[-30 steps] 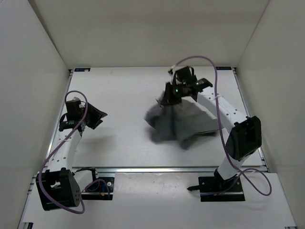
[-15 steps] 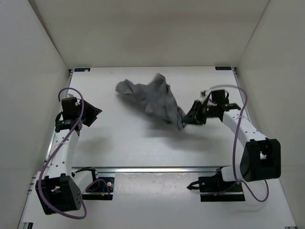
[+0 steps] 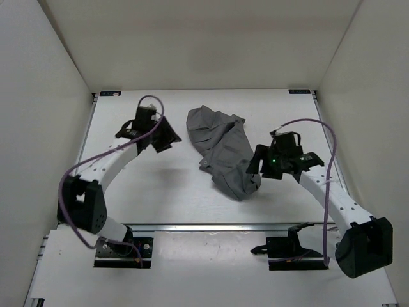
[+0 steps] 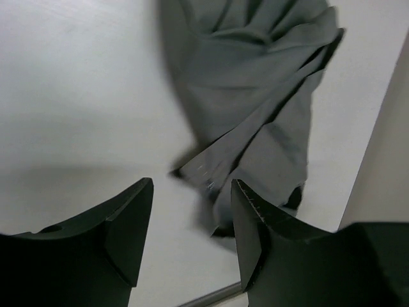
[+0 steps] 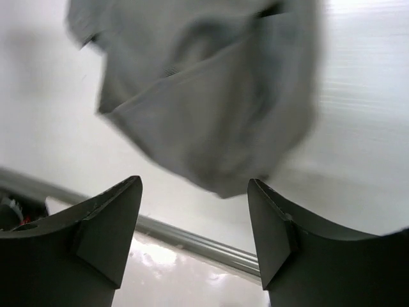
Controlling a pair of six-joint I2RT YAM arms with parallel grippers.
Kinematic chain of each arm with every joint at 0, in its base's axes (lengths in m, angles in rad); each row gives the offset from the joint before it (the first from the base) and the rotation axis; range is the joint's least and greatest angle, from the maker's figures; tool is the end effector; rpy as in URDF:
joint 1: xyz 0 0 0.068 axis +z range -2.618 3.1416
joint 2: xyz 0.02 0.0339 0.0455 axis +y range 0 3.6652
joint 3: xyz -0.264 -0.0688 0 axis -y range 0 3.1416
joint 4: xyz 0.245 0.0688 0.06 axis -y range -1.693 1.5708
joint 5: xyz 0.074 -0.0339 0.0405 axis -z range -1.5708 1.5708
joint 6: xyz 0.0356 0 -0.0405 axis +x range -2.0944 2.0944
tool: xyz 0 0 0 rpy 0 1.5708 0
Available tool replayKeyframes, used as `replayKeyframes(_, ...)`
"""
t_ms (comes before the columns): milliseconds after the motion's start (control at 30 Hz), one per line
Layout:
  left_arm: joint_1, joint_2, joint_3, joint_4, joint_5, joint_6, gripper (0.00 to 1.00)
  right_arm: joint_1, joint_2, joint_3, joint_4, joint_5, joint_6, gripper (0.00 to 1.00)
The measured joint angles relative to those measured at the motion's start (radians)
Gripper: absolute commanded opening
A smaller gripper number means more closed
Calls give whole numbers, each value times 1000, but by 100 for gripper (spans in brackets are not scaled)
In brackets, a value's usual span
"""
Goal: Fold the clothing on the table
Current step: Flatten the skirt out
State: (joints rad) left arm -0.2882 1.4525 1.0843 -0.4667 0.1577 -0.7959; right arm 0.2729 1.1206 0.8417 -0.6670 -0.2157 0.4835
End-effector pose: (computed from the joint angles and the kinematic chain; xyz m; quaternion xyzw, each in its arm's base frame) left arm 0.2978 -0.0941 0.2625 -0.2062 0.9075 -0.2480 0.2693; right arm 0.2106 0.0669 0.2532 0.0665 0.9443 0.2080 0.2462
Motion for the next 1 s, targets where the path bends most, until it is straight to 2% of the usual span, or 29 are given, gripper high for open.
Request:
replayKeyframes(100, -68, 184, 197, 8, -6, 11, 65, 138, 31, -9, 58, 1, 54, 72)
replayKeyframes(200, -101, 367, 394, 0, -24, 13, 65, 236, 110, -31, 108, 7, 101, 73)
replayKeyframes(400, -130, 680, 740, -93, -50, 6, 66, 304, 282, -18, 154, 28, 120, 79)
replayKeyframes(533, -146, 826, 867, -154, -50, -17, 67, 323, 405, 47, 158, 50, 113, 77)
replayKeyframes(567, -150, 850, 876, -170, -44, -21, 66, 327, 428, 64, 157, 52, 108, 70)
replayKeyframes(600, -154, 873, 885, -186, -36, -25, 62, 330, 454, 84, 157, 54, 98, 55)
replayKeyframes(633, -160, 900, 895, -204, -27, -26, 45, 334, 475, 100, 158, 56, 84, 44)
replayKeyframes(667, -165, 924, 906, -219, -18, -30, 30, 336, 492, 113, 158, 59, 76, 22)
replayKeyframes(700, -170, 950, 921, -236, -10, -28, 4, 340, 504, 122, 159, 60, 62, 0)
replayKeyframes(733, -172, 969, 940, -246, 18, -25, 0, 341, 513, 128, 162, 58, 52, 0)
replayKeyframes(867, -178, 977, 957, -282, 27, 29, 0, 317, 486, 125, 162, 20, 19, 0)
replayKeyframes(933, -170, 954, 912, -268, 32, 62, 0, 251, 426, 104, 169, -28, 0, 0)
replayKeyframes(1000, -154, 879, 790, -230, 34, 94, 0, 123, 320, 43, 203, -93, -19, 0)
